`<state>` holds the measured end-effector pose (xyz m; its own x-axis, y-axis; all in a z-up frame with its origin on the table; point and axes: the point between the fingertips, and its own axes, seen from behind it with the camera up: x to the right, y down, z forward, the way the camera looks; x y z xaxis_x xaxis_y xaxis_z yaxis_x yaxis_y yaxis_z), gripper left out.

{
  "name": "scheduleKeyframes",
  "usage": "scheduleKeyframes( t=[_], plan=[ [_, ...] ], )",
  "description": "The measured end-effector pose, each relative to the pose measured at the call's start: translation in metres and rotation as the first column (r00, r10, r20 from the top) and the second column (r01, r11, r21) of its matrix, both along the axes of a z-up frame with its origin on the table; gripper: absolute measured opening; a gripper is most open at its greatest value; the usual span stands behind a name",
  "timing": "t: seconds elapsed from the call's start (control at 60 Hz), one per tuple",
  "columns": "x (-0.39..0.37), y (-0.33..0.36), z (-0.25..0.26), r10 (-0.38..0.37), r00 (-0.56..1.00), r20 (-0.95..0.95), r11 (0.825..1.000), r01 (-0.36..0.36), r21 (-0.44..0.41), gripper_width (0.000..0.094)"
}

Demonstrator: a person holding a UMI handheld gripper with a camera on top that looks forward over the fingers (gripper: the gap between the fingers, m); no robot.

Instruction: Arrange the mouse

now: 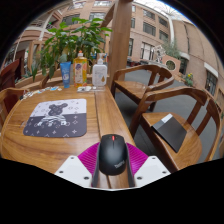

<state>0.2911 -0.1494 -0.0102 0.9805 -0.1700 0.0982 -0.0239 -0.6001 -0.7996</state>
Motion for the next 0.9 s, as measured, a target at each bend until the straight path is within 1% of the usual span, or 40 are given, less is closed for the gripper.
scheduleKeyframes(
  t=[0.117,0.183,0.233,0.317,0.367,0.4,0.467,0.55,0.6,0.617,0.65,0.717,0.8,0.85,0.9],
  plan=[
    [-0.001,0.001,0.0,-0.007,1.0,-0.012,1.0,0.007,-0.01,0.0361],
    [0.001,0.0,0.001,-0.024,0.999,-0.029,1.0,0.023,-0.01,0.034],
    [0.006,0.001,0.011,-0.036,0.999,-0.016,0.999,0.036,0.007,0.0339],
    [0.011,0.014,0.046,-0.06,0.998,-0.03,0.995,0.062,0.079,0.0339],
    [0.012,0.031,0.078,-0.071,0.996,-0.05,0.987,0.077,0.144,0.0338],
    [0.01,0.041,0.099,-0.063,0.997,-0.053,0.981,0.072,0.182,0.0338],
    [-0.001,0.066,0.143,-0.049,0.996,-0.068,0.963,0.065,0.26,0.0339],
    [-0.031,0.097,0.187,0.009,0.996,-0.084,0.942,0.02,0.336,0.0337],
    [-0.059,0.114,0.201,0.063,0.994,-0.088,0.933,-0.027,0.358,0.0337],
    [-0.072,0.12,0.198,0.077,0.993,-0.088,0.929,-0.04,0.369,0.0336],
    [-0.088,0.13,0.202,0.105,0.99,-0.089,0.932,-0.067,0.357,0.0336],
    [-0.125,0.147,0.183,0.16,0.982,-0.097,0.94,-0.122,0.318,0.0338],
    [-0.163,0.162,0.132,0.208,0.972,-0.11,0.959,-0.181,0.22,0.034],
    [-0.177,0.163,0.093,0.23,0.967,-0.111,0.965,-0.211,0.157,0.034],
    [-0.188,0.163,0.064,0.225,0.967,-0.116,0.972,-0.215,0.094,0.0364]
  ],
)
